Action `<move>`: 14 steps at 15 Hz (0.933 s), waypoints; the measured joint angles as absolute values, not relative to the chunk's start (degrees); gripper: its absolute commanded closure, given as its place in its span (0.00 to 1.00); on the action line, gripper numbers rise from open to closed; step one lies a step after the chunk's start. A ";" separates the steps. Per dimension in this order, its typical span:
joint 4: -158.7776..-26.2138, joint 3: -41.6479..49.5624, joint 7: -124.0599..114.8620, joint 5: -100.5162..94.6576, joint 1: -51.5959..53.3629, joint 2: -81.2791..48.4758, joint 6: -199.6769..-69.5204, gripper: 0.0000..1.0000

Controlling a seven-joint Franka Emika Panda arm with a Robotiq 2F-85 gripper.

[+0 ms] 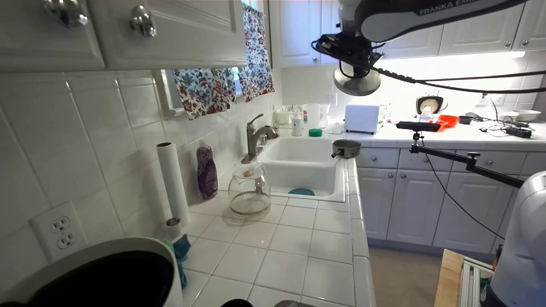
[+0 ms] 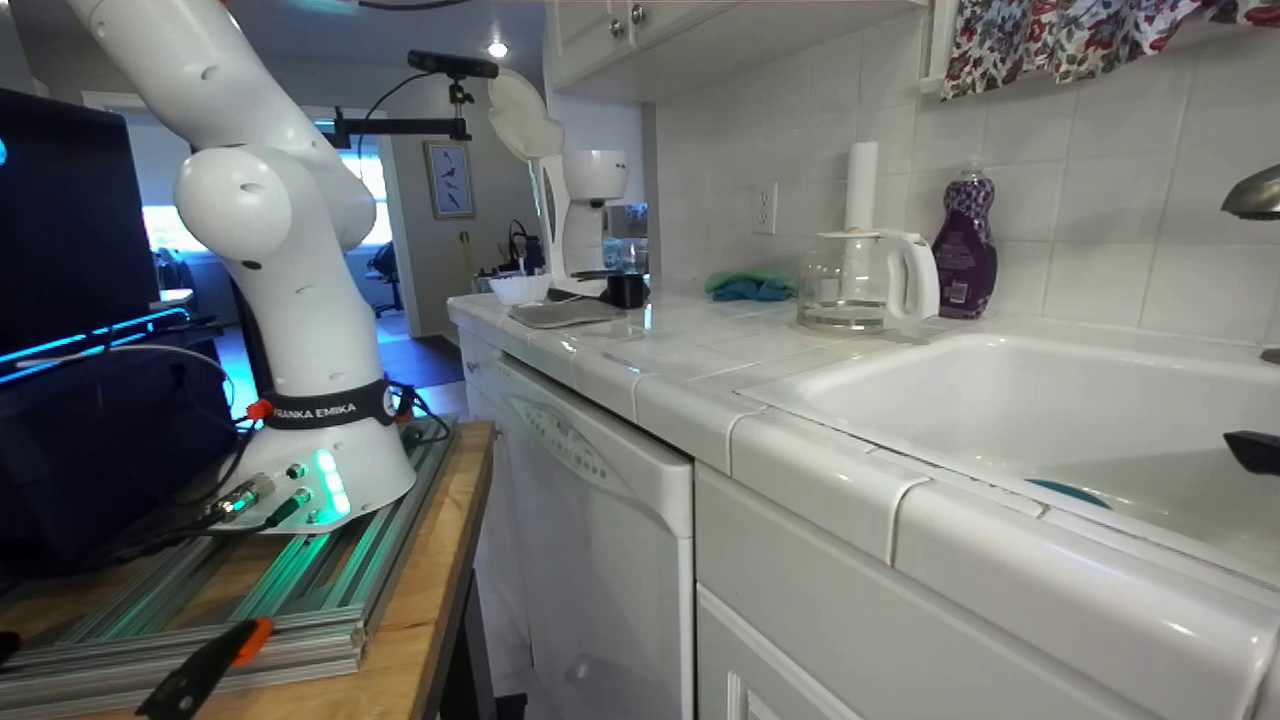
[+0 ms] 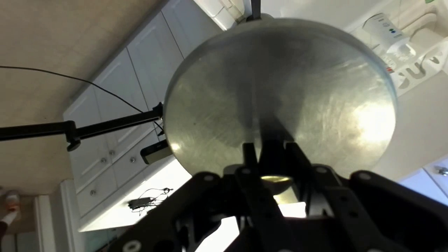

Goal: Put the lid over the pot

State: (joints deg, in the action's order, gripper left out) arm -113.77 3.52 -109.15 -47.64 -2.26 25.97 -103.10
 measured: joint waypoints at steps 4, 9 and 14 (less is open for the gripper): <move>-107.10 4.79 -107.59 -43.60 -5.38 19.75 -101.74 0.94; -98.84 6.19 -104.31 -38.33 -7.10 11.68 -100.43 0.94; -90.07 8.64 -99.24 -31.97 -8.78 3.96 -99.33 0.94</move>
State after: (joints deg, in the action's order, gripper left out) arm -90.07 8.64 -99.24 -31.97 -8.78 3.96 -99.33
